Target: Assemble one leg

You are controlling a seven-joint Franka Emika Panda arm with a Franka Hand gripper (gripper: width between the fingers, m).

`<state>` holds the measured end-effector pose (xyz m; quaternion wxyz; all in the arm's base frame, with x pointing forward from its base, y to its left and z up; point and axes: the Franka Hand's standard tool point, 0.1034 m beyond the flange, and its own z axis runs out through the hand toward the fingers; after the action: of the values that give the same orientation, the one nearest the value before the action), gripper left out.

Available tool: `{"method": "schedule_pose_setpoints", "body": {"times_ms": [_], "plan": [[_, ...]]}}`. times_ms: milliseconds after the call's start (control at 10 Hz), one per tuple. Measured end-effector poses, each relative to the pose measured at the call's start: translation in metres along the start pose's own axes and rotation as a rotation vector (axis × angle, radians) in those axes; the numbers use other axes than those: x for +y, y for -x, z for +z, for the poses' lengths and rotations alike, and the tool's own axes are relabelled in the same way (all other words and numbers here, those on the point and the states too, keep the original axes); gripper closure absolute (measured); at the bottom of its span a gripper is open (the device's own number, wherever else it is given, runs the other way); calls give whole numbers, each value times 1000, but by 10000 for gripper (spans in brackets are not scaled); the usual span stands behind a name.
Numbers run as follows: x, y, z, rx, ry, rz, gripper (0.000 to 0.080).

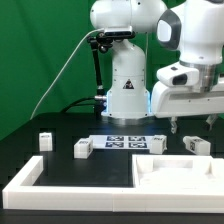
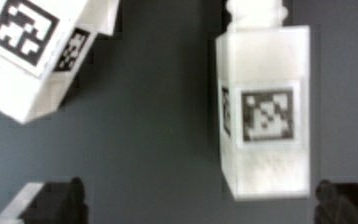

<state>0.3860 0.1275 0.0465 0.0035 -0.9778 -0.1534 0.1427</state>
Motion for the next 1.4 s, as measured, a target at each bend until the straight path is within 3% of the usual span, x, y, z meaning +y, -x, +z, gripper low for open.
{"method": "schedule_pose_setpoints", "body": {"times_ms": [100,500,800,1000,1400], "plan": [[-4,-6,4,-46,-8,1,150],[-23,6,12,-431,-35,-32,150],[-34,11,23,-662,-17,-6,150],[-37,6,30,-690,-2,-9,150],[-41,4,43,-630,-2,-15,150]]}}
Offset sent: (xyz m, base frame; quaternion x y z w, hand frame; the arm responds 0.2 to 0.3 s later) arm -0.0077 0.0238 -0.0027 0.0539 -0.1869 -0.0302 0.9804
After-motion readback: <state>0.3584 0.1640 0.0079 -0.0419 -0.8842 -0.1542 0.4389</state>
